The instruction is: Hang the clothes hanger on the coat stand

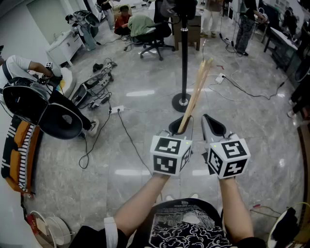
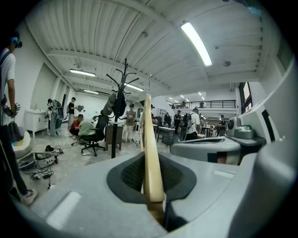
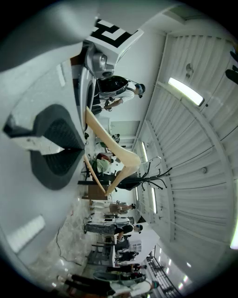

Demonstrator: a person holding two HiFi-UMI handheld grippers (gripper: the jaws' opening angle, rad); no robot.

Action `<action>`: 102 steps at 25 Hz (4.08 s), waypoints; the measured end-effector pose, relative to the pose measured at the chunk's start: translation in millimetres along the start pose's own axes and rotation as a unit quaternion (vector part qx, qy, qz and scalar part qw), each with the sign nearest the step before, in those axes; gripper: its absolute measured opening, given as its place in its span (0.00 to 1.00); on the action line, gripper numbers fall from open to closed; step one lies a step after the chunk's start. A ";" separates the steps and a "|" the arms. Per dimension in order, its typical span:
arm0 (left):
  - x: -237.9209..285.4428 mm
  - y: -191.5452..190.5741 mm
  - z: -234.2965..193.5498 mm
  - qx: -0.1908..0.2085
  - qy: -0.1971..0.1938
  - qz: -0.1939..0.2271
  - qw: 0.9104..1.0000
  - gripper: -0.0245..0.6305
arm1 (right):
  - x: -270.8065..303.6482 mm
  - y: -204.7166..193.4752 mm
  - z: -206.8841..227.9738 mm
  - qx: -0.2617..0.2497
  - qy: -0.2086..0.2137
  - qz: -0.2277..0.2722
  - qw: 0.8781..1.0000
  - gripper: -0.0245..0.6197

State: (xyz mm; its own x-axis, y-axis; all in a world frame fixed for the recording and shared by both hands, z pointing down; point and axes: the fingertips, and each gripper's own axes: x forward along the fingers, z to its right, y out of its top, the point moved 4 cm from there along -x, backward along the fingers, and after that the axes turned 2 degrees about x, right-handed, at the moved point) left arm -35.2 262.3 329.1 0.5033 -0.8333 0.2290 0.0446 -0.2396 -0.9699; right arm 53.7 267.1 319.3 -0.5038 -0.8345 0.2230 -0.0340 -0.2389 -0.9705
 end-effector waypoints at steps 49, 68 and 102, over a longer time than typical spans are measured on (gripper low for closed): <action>196.0 35.3 -13.8 -0.004 0.028 -0.030 0.999 0.09 | 114.6 27.3 173.4 0.018 0.032 -0.010 0.999 0.04; 285.2 60.0 10.1 -0.001 0.044 -0.030 0.999 0.09 | 141.2 43.6 264.9 0.018 0.052 -0.009 0.998 0.04; 405.0 85.8 -194.2 -0.029 -0.015 -0.045 0.998 0.09 | 364.3 88.5 265.6 0.017 -0.004 -0.039 0.999 0.04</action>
State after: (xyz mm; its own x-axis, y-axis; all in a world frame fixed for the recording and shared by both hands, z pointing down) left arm 4.9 -192.5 354.8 0.5257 -0.7920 0.3105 0.0404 -0.3414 -0.9391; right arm 96.4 -189.9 339.1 -0.4935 -0.8168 0.2990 -0.0433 -0.3203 -0.9463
